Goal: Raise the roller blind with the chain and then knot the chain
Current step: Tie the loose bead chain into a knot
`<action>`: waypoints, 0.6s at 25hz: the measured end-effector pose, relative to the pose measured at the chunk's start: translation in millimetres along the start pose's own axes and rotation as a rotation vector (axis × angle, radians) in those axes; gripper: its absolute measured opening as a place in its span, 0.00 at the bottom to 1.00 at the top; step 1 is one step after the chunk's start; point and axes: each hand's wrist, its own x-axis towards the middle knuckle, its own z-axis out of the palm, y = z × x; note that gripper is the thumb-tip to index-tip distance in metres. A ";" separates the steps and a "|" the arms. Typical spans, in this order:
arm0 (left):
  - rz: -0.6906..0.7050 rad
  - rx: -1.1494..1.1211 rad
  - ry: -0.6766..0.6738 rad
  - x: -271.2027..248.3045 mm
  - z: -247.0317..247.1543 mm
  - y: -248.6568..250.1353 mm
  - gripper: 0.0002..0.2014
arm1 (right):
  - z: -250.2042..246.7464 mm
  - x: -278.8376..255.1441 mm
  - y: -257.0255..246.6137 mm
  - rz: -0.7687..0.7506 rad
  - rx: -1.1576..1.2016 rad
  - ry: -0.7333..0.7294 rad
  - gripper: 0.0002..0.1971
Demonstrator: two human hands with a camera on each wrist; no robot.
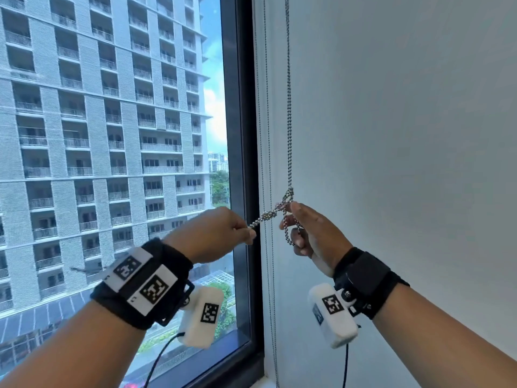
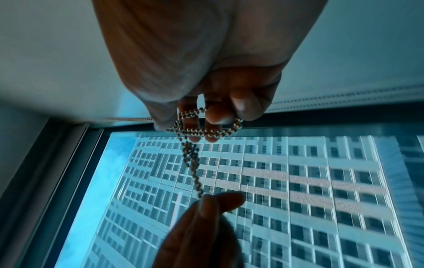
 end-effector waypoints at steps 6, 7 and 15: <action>0.086 -0.113 -0.117 -4.5 37.5 6.8 0.13 | 9.0 -9.8 21.8 0.081 0.084 -0.072 0.15; 0.095 -0.125 -0.111 -5.1 43.0 7.0 0.13 | 10.5 -12.1 25.6 0.091 0.075 -0.076 0.14; 0.094 -0.094 -0.016 -8.2 67.6 -0.5 0.10 | 15.8 -38.7 62.2 0.249 0.083 -0.061 0.11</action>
